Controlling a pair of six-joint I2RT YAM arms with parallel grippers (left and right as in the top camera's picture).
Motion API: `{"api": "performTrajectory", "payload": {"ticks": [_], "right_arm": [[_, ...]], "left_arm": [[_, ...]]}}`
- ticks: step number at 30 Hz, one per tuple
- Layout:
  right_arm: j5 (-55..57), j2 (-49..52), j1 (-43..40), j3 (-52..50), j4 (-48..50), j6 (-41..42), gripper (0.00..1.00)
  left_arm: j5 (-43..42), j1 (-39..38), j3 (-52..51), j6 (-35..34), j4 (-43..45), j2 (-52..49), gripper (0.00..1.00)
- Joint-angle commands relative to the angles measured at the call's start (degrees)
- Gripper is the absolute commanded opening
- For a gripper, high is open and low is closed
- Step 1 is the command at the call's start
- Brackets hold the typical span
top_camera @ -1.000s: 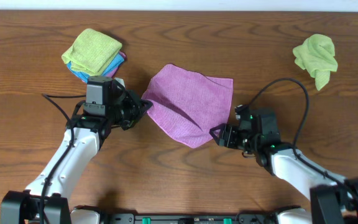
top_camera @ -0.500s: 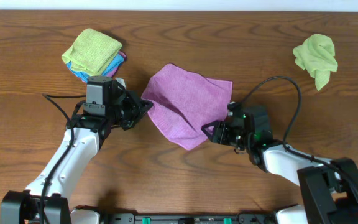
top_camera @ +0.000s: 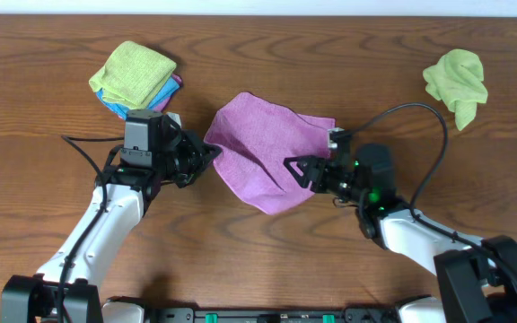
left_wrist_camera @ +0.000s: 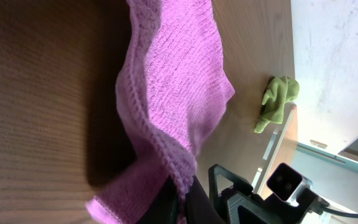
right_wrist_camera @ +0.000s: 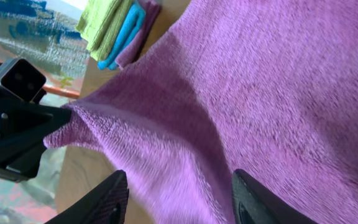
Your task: Fold the cloth
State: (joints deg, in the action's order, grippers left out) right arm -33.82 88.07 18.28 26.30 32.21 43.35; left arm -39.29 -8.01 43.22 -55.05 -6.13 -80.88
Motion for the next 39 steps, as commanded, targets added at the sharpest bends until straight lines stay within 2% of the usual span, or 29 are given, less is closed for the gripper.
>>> {"api": "performTrajectory", "payload": {"ticks": [1,9,17,19,25,29,39], "right_arm": [[4.7,2.2,2.6,2.4,0.1,0.8,0.54],[4.9,3.1,-0.1,3.2,-1.4,-2.3,0.54],[4.7,-1.9,-7.7,3.3,-17.5,-9.2,0.58],[4.9,-3.4,-8.1,3.5,-21.4,-10.4,0.66],[4.9,-6.9,-8.1,4.0,-34.6,-11.3,0.67],[4.9,-6.8,-8.1,4.0,-39.6,-11.3,0.67],[5.6,-4.5,-3.0,3.9,-38.6,-9.9,0.66]], "left_arm": [[-0.7,0.3,1.7,1.1,0.0,0.4,0.06],[-0.8,0.3,1.7,1.1,-0.1,0.4,0.06],[-0.9,0.3,1.7,1.3,-0.1,0.4,0.06],[-0.9,0.3,1.7,1.3,-0.1,0.4,0.06],[-1.2,0.3,1.7,1.3,-0.1,0.4,0.06],[-1.3,0.3,1.7,1.3,-0.1,0.4,0.06],[-2.4,0.3,1.7,1.3,-0.1,0.4,0.06]]}}
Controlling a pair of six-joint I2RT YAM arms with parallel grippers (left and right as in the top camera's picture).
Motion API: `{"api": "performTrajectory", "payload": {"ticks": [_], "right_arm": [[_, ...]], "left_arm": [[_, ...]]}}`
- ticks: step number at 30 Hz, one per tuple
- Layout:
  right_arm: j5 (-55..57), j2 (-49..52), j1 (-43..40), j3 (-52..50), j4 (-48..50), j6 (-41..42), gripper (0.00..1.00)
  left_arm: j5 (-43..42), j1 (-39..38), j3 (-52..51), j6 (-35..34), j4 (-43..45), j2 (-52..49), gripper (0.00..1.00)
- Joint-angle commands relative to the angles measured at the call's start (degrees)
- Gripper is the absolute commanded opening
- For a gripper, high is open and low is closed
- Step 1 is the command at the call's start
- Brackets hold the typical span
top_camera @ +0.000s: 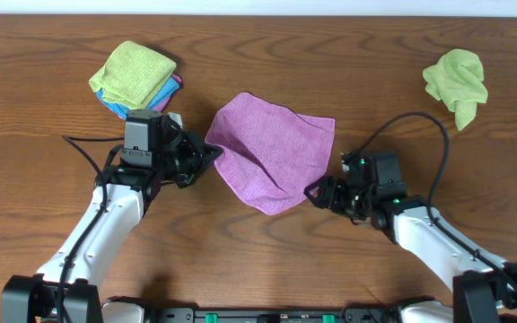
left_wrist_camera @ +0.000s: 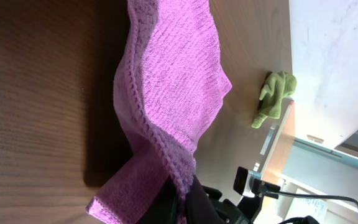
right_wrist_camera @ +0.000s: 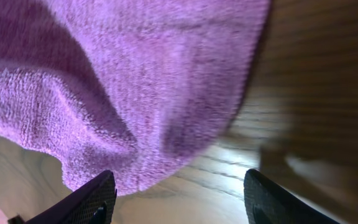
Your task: Fold the cloth
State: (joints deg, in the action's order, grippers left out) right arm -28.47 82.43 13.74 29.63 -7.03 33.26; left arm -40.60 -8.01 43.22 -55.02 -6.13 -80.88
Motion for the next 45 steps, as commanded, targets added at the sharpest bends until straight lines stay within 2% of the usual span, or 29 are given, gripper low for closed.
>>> {"api": "performTrajectory", "payload": {"ticks": [1,7,9,13,15,19,24,32,39,45], "right_arm": [[0.3,1.6,2.3,0.5,1.1,0.8,0.66],[1.6,4.5,7.7,0.6,4.9,3.9,0.64],[2.2,5.2,9.0,0.6,5.6,4.5,0.60],[4.7,5.4,10.3,0.6,6.3,4.4,0.44],[6.0,5.4,10.3,0.6,7.5,4.4,0.28],[4.7,4.7,10.3,0.8,10.0,4.3,0.02],[3.8,-0.2,10.3,1.6,7.8,3.7,0.01],[3.8,-6.8,10.4,3.5,4.0,3.3,0.01],[6.2,-5.0,10.4,5.8,5.3,3.3,0.01],[6.0,5.0,11.5,10.0,10.4,3.3,0.01]], "left_arm": [[-1.3,0.3,1.7,1.3,-0.1,0.4,0.06],[-1.5,0.2,1.7,1.3,-0.1,0.4,0.06],[-1.6,0.2,1.7,1.3,-0.1,0.4,0.06],[-1.9,0.2,1.7,1.3,0.0,0.4,0.06],[-2.5,0.2,1.7,1.3,0.0,0.4,0.06],[-3.2,0.2,1.7,2.1,-0.1,0.4,0.06],[-2.9,0.2,1.7,6.5,-5.9,0.4,0.06],[3.0,0.0,1.7,15.5,-18.4,0.4,0.06],[6.8,-2.7,1.7,17.4,-22.3,0.4,0.06],[8.3,-7.4,1.7,17.4,-22.3,0.4,0.06]]}}
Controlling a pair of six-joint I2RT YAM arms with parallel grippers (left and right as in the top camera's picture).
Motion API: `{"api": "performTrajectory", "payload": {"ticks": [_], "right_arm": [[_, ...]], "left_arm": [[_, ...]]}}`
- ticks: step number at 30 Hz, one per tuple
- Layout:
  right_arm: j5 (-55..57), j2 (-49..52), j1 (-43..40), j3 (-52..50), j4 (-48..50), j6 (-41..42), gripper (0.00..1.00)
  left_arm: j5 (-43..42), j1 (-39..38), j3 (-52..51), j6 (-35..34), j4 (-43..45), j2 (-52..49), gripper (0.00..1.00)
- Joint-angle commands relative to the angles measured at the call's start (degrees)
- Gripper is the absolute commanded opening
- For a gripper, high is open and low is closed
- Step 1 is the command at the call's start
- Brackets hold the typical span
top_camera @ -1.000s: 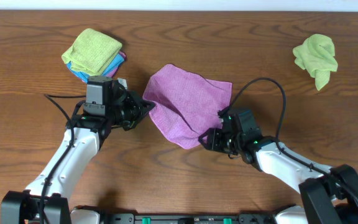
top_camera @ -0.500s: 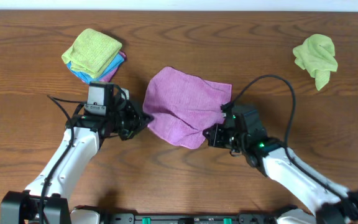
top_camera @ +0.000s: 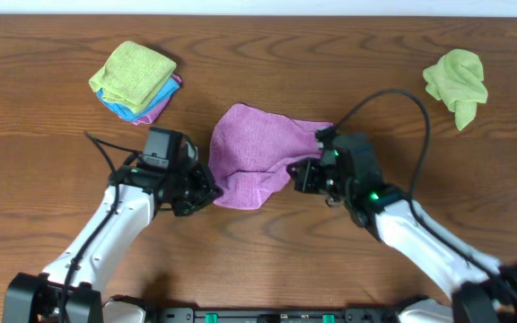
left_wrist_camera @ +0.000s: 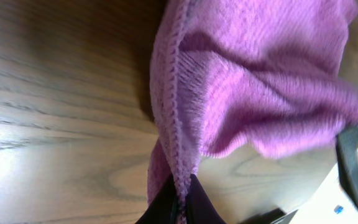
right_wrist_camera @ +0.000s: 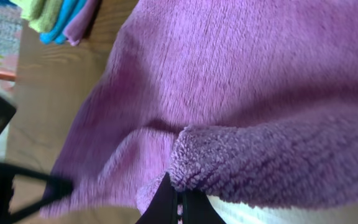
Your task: Fold the cloth
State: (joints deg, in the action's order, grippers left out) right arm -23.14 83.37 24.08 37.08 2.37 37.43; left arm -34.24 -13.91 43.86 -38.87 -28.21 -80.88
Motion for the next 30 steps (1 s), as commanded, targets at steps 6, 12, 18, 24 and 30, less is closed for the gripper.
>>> {"api": "performTrajectory", "payload": {"ticks": [6,12,18,24,30], "right_arm": [[1.1,17.1,3.4,13.6,2.5,-1.8,0.03],[0.4,27.6,5.3,24.6,1.3,-2.2,0.29],[0.2,27.1,5.2,28.4,-2.3,-5.9,0.38],[0.2,23.5,4.1,29.7,-6.7,-8.4,0.42],[1.4,18.2,2.5,29.7,-14.1,-10.1,0.43]], "left_arm": [[1.9,-2.7,1.0,1.2,-0.3,0.4,0.06],[1.9,-2.7,1.0,1.2,-0.3,0.4,0.06],[1.9,-2.6,1.0,1.2,-0.3,0.4,0.06],[1.9,-2.6,1.0,1.2,-0.2,0.4,0.06],[1.9,-2.6,1.0,1.2,0.2,0.4,0.06]]}}
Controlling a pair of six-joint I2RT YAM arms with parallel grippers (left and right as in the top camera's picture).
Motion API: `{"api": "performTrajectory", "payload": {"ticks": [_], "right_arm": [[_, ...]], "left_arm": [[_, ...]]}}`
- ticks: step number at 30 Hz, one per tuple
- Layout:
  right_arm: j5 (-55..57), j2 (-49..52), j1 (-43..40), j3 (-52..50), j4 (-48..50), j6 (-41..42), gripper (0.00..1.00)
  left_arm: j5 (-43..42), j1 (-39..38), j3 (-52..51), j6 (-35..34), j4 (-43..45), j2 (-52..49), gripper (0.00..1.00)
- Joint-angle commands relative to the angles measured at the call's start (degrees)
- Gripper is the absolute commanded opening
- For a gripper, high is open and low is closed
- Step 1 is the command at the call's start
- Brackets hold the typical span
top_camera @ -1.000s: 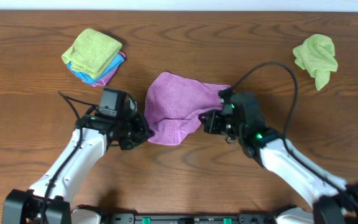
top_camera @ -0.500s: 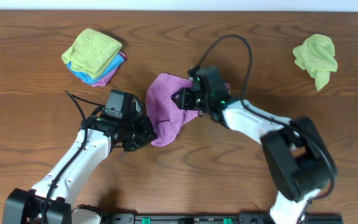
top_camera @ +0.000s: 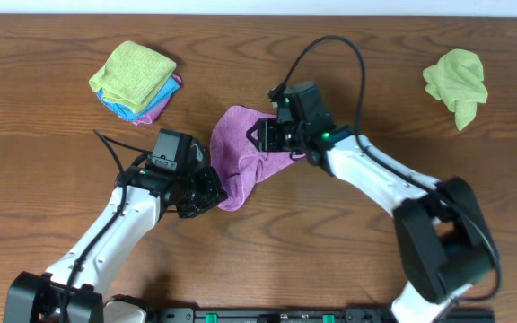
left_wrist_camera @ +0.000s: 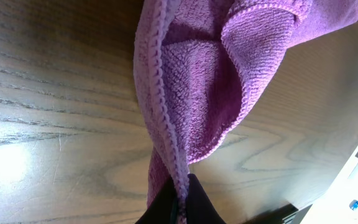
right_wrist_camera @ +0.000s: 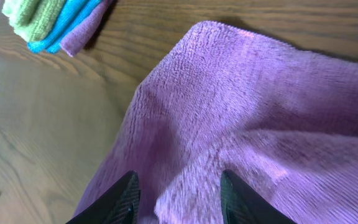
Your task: Fold the cloth
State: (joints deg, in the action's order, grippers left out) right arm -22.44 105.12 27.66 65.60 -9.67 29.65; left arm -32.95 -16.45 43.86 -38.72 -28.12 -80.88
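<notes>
The purple cloth (top_camera: 245, 160) lies bunched and doubled over on the wooden table (top_camera: 348, 260), narrower than a flat sheet. My left gripper (top_camera: 214, 191) is shut on the cloth's hemmed edge at its near left side; in the left wrist view the hem (left_wrist_camera: 166, 124) runs down into the closed gripper (left_wrist_camera: 180, 198). My right gripper (top_camera: 261, 135) hovers open over the cloth's far part. Its two dark fingers (right_wrist_camera: 127, 198) stand wide apart above the purple pile (right_wrist_camera: 247, 118), with nothing between them.
A stack of folded green, blue and purple cloths (top_camera: 135, 79) sits at the far left and shows in the right wrist view as well (right_wrist_camera: 48, 22). A crumpled green cloth (top_camera: 457, 82) lies at the far right. The right arm's cable (top_camera: 348, 63) loops over the table's far side.
My right gripper was shut on a cloth corner at the cloth's right side; now it is open and further left, over the far part. The cloth's right side now lies folded leftward. Left gripper unchanged.
The cloth lay spread, its left corner in my shut left gripper, my right gripper open over its near right part. Then the right gripper stood open at the near right edge. Later it was shut on that corner, the left arm nearer. Now the right is open, the cloth doubled.
</notes>
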Motion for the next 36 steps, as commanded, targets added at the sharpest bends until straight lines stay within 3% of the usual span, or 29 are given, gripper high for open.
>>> {"api": "performTrajectory", "payload": {"ticks": [1,10,36], "right_arm": [[0.9,-4.2,-1.4,1.2,-3.3,-2.3,0.43],[-0.1,-3.7,-3.2,0.9,-17.5,-2.3,0.51],[-7.2,8.2,-3.0,0.9,-5.7,9.1,0.50]], "left_arm": [[0.7,-0.1,1.0,1.0,0.1,0.4,0.06],[1.3,-0.1,1.0,1.0,0.1,0.4,0.06],[2.1,-0.1,1.0,1.0,0.1,0.4,0.06]]}}
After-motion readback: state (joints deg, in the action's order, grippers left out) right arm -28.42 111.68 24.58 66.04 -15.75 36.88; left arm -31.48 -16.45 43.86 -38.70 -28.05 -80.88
